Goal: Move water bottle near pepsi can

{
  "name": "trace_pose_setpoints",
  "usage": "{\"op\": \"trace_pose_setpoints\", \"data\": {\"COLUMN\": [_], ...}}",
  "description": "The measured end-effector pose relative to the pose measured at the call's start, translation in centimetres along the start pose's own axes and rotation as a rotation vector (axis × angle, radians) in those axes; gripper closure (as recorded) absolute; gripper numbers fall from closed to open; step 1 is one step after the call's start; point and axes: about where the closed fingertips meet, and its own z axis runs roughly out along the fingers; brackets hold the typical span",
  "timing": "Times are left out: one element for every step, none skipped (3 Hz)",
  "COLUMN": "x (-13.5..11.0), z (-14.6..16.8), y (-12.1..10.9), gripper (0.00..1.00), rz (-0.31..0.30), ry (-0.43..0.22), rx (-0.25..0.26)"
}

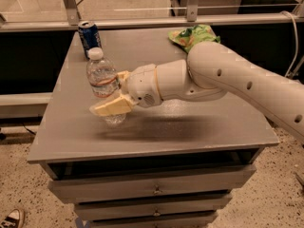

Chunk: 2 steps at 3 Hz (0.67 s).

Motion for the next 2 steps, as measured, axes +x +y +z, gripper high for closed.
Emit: {"op": "trace_pose_setpoints", "data": {"x": [-0.58,-1.12], "z": [-4.35,-5.06], "y": [-2.71,-3.23], "gripper": [0.85,1.00], "rz": [0.013,0.007], "ry": [-0.026,-0.032], "rx": [0.071,0.085]}}
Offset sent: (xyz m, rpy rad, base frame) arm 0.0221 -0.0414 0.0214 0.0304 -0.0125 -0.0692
